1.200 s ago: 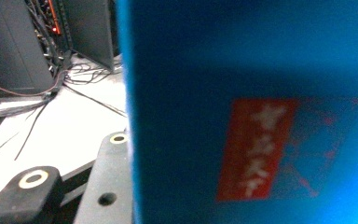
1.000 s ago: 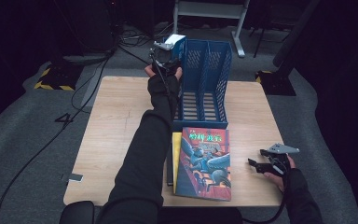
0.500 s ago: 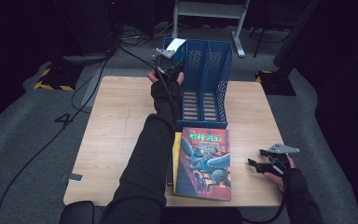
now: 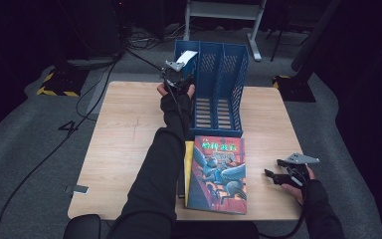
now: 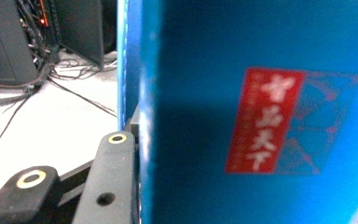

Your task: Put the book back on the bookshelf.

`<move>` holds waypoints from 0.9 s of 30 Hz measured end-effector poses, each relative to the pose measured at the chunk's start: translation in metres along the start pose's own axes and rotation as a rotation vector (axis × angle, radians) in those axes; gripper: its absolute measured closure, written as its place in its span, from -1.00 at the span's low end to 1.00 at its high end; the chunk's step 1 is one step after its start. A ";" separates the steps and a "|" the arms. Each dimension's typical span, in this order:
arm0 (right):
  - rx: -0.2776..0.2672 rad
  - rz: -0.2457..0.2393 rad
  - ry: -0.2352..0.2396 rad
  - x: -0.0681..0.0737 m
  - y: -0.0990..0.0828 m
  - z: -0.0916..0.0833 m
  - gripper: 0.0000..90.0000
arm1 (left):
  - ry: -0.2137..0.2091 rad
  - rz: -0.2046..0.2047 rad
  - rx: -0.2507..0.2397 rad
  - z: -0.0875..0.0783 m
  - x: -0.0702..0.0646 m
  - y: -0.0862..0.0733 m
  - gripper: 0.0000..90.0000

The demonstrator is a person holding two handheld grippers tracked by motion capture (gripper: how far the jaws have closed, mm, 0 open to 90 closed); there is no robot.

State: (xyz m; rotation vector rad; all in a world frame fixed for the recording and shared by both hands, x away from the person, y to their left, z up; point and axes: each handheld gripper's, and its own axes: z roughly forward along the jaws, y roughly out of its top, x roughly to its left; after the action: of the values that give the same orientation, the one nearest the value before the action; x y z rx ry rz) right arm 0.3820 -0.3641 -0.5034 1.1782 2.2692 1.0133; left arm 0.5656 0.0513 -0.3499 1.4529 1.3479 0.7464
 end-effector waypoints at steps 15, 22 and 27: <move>0.000 0.002 -0.001 0.000 0.000 0.000 -0.40 | -0.027 0.027 0.019 -0.013 0.008 -0.007 0.33; 0.000 0.004 -0.002 0.000 0.000 0.000 -0.40 | -0.044 0.060 0.033 -0.022 0.009 -0.012 0.33; 0.000 0.004 -0.003 0.000 0.000 0.000 -0.40 | -0.052 0.067 0.034 -0.026 0.010 -0.015 0.33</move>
State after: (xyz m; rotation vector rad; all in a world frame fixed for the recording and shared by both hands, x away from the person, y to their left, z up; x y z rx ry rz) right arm 0.3821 -0.3636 -0.5035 1.1838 2.2659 1.0124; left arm 0.5386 0.0654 -0.3572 1.5408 1.2832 0.7269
